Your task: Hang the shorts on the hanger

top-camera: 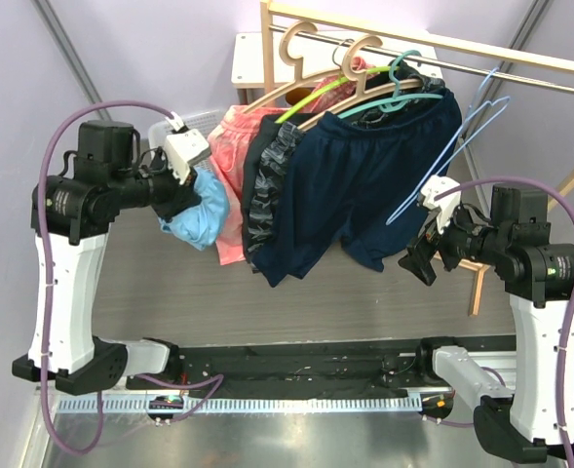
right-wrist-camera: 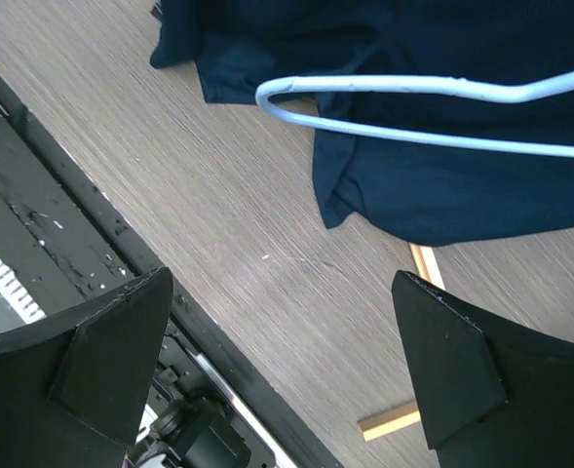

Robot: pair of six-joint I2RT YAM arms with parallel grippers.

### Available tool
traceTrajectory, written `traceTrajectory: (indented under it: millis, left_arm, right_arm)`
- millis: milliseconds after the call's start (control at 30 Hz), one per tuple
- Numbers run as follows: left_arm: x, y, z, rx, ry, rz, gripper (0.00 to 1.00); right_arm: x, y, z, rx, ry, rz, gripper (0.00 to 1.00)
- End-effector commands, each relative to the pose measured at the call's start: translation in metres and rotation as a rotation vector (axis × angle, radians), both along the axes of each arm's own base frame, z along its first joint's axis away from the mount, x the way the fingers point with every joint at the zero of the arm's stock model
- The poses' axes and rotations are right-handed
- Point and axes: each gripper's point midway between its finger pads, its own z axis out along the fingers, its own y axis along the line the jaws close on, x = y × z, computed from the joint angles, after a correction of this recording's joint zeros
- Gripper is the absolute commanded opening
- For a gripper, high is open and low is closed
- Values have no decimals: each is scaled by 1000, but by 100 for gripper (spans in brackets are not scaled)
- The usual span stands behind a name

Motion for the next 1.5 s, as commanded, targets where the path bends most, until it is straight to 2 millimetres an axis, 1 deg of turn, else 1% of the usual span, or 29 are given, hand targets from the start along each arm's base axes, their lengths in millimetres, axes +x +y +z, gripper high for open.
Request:
traceTrajectory:
  millis: [0,33,67,133,200,267,300,367,400,533,567,600,700,800,833,933,967,1033,1067,1100,1167,1200,1233,1267,1300,1367,1400,1433,1467]
  left_arm:
    - [-60,-9,1,-43,157,-75,0]
    - [-61,-13,1,-50,168,-89,0]
    - [-66,-22,9,-84,162,-130,0]
    - [-69,-29,24,-139,126,-154,0]
    - [-65,-33,59,-233,16,-122,0]
    - [-62,-33,84,-285,-70,-90,0]
    - [-54,-28,100,-317,-134,-29,0]
    - [-47,-20,118,-340,-206,41,0]
    - [-43,-11,137,-372,-284,104,0]
    - [-45,4,169,-425,-413,178,0]
    - [-44,7,174,-434,-432,199,0]
    - [-43,10,176,-443,-441,221,0]
    - [-39,13,171,-441,-431,251,0]
    - [-33,10,150,-425,-369,266,0]
    - [-26,7,133,-405,-320,269,0]
    - [-27,1,104,-373,-226,249,0]
    - [-23,-1,87,-352,-172,256,0]
    - [-21,-8,64,-335,-97,235,0]
    - [-20,-16,35,-319,-4,216,0]
    - [-18,-20,27,-323,14,209,0]
    - [-13,-28,4,-311,64,204,0]
    - [-7,-36,-18,-288,103,205,0]
    - [-4,-41,-30,-286,129,225,0]
    - [1,-43,-42,-277,142,250,0]
    - [9,-51,-70,-260,176,282,0]
    - [14,-59,-95,-231,204,307,4]
    - [12,-66,-109,-213,226,290,11]
    - [10,-81,-129,-170,245,268,17]
    - [5,-90,-137,-151,257,240,31]
  right_arm:
    - [-29,11,-3,59,114,39,100]
    - [-29,12,-2,62,108,46,100]
    - [-29,12,0,63,103,48,100]
    - [-30,12,4,68,89,43,100]
    - [-27,13,12,78,50,34,100]
    - [-26,14,19,92,27,31,100]
    - [-26,15,20,97,28,32,100]
    - [-24,16,22,104,34,33,100]
    - [-23,16,22,105,36,31,100]
    - [-20,18,21,112,39,40,100]
    - [-20,18,21,113,41,39,100]
    - [-19,18,21,118,45,39,100]
    - [-17,19,21,120,36,38,100]
    - [-15,18,19,115,20,38,100]
    - [-14,18,18,114,23,39,100]
    - [-14,19,12,114,39,49,100]
    - [-14,20,10,116,49,54,100]
    - [-16,21,0,122,72,68,100]
    - [-19,22,-3,125,75,72,100]
    - [-19,22,-12,127,100,71,100]
    - [-20,22,-18,121,99,78,100]
    - [-20,21,-27,114,120,74,100]
    - [-18,19,-31,100,119,69,99]
    - [-13,12,-39,62,116,44,98]
    - [-13,7,-51,37,127,30,97]
    - [-11,1,-60,-3,115,17,97]
    - [-14,0,-66,-10,114,23,97]
    - [-16,0,-69,-15,118,29,97]
    - [-18,-2,-74,-29,119,33,97]
